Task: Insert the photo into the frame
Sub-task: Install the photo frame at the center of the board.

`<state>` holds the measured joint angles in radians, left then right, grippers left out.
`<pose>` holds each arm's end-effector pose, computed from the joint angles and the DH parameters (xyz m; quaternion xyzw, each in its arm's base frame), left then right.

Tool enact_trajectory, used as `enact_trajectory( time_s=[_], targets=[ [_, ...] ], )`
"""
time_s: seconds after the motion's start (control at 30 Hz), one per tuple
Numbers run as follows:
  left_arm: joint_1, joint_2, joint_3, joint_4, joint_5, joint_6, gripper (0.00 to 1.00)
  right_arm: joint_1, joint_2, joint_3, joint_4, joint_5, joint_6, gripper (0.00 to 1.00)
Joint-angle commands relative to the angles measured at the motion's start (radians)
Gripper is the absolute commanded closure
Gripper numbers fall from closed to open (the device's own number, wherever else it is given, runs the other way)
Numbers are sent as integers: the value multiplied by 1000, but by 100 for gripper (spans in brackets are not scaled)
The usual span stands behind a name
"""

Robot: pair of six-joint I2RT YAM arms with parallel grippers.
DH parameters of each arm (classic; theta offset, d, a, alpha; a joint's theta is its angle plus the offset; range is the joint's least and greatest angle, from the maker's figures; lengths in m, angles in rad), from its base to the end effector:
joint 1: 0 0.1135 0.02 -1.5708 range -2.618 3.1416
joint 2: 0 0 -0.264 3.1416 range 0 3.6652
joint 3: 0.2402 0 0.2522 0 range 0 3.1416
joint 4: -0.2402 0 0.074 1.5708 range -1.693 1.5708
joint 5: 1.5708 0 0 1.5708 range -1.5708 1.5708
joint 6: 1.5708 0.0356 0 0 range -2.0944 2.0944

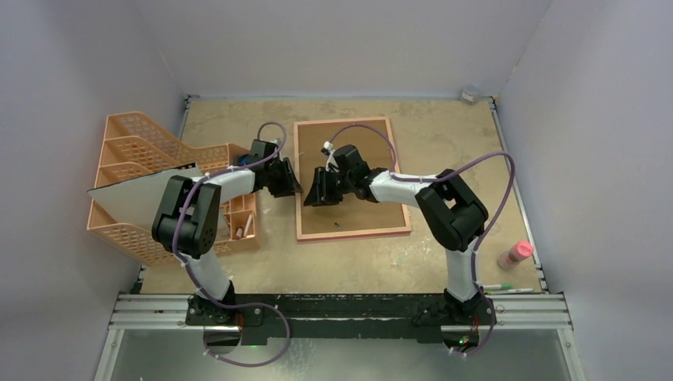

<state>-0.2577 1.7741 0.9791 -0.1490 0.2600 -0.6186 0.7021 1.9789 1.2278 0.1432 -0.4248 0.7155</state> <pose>0.3373 -0.0984 0.1514 -0.1300 0.9351 -0.2414 0.2245 0.3205 0.2903 0.1717 -0.0918 0.8670 0.4365 0.2220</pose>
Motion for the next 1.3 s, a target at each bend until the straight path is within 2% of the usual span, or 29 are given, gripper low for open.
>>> enact_trajectory(
  time_s=[0.0,0.17,0.3,0.47,0.87,1.07,1.27],
  targets=[
    [1,-11,-21,-43,19,47,68,6,33,7,78,-43,37,61],
    [2,-11,-20,-46,-7,54,69,13,62,21,57,48,25,62],
    [1,-19,-22,-47,-59,36,63,15,81,36,34,120,-12,63],
    [1,-23,-17,-24,-77,-16,63,14,105,31,55,157,-47,65],
    [0,18,-12,-3,-48,-76,69,19,168,56,85,228,-106,70],
    [1,29,-11,-13,-47,-96,69,20,190,59,117,164,-136,69],
    [2,98,44,-68,25,-153,72,22,219,50,140,69,-178,70]
  ],
)
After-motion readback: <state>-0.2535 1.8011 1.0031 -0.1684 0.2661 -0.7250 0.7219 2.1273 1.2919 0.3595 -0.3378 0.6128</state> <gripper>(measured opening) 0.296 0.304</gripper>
